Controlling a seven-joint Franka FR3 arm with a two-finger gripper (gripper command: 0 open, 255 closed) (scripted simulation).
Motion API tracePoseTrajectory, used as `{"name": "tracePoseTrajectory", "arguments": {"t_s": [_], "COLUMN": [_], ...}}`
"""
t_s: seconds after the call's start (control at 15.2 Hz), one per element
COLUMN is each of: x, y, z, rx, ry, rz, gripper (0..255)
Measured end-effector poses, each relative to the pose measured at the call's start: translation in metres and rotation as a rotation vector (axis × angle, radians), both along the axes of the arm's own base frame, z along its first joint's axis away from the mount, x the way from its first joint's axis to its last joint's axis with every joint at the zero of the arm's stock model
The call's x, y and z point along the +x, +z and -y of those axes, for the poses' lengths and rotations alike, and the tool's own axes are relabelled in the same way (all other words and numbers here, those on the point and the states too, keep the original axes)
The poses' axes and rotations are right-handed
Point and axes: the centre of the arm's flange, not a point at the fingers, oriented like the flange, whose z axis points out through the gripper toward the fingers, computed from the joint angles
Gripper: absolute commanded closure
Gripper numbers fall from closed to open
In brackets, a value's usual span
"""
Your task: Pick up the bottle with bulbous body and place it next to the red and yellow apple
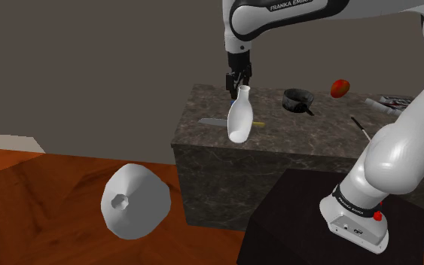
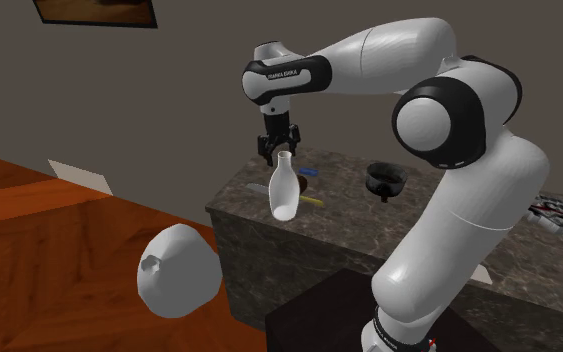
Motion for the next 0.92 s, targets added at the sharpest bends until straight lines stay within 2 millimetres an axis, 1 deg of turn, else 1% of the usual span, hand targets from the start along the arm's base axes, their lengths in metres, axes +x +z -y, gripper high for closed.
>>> {"name": "tracePoseTrajectory", "arguments": {"t_s": [0.66, 0.92], "x": [0.000, 0.000], "y": [0.000, 0.015], "z": [0.000, 0.000], "rx": [0.000, 0.000], "ry": [0.000, 0.000], "rz": [0.000, 0.000], "gripper": [255, 255]}}
